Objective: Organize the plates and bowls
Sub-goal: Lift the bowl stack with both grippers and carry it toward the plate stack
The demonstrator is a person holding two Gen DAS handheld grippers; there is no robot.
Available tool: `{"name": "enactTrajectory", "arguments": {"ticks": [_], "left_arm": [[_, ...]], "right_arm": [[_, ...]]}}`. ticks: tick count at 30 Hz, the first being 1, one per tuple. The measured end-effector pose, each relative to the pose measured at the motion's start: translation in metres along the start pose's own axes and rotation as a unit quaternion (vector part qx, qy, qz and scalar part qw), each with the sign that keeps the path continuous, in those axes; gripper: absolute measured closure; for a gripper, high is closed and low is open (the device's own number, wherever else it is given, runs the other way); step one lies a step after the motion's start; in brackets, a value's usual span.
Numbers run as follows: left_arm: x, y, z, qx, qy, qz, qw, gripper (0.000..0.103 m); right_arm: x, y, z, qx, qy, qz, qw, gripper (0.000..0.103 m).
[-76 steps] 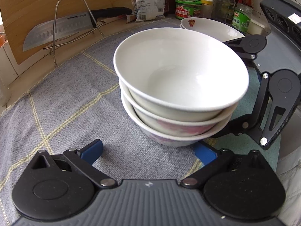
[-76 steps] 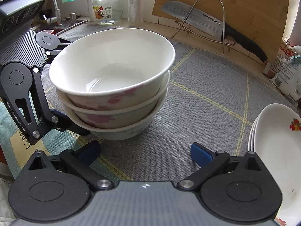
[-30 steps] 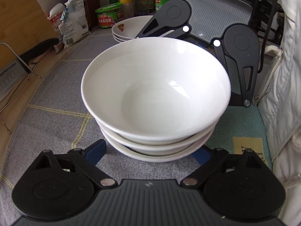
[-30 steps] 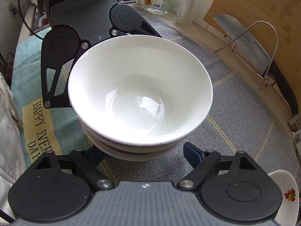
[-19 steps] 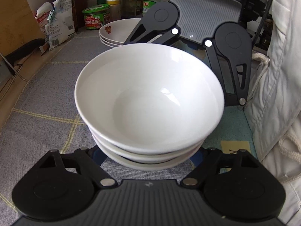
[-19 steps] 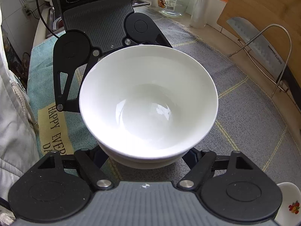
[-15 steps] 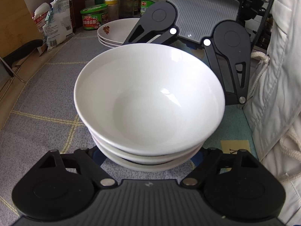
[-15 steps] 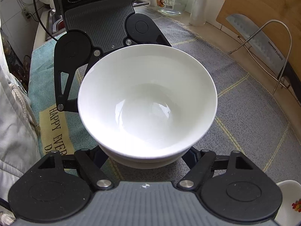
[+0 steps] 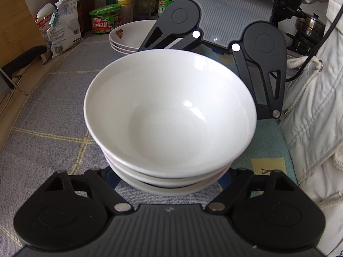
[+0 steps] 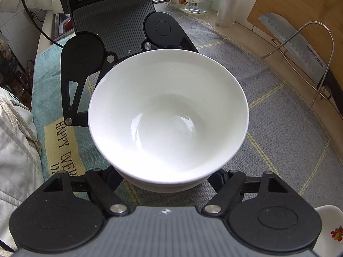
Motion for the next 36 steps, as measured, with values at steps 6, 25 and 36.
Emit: {"name": "enactTrajectory", "arguments": {"ticks": [6, 25, 36], "left_arm": [[0.001, 0.001, 0.001, 0.009, -0.001, -0.004, 1.0, 0.017], [0.009, 0.005, 0.002, 0.013, -0.015, -0.003, 0.9998, 0.016], [0.033, 0.012, 0.002, 0.029, -0.026, 0.0, 0.9992, 0.016]], "right_arm": [[0.001, -0.002, 0.0, -0.008, -0.006, -0.003, 1.0, 0.02], [-0.006, -0.016, -0.01, -0.028, -0.001, 0.005, 1.0, 0.02], [-0.017, -0.008, -0.041, -0.022, 0.013, 0.003, 1.0, 0.02]]}}
Point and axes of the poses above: each gripper's, at about its wrist camera, not at the fingertips, and z roughly the way its jaws point, y to its right, x to its top, the point moved 3 cm from there along z, roughly the way its jaws point, and after that the axes turned 9 degrees about z, right-handed, at the moved point
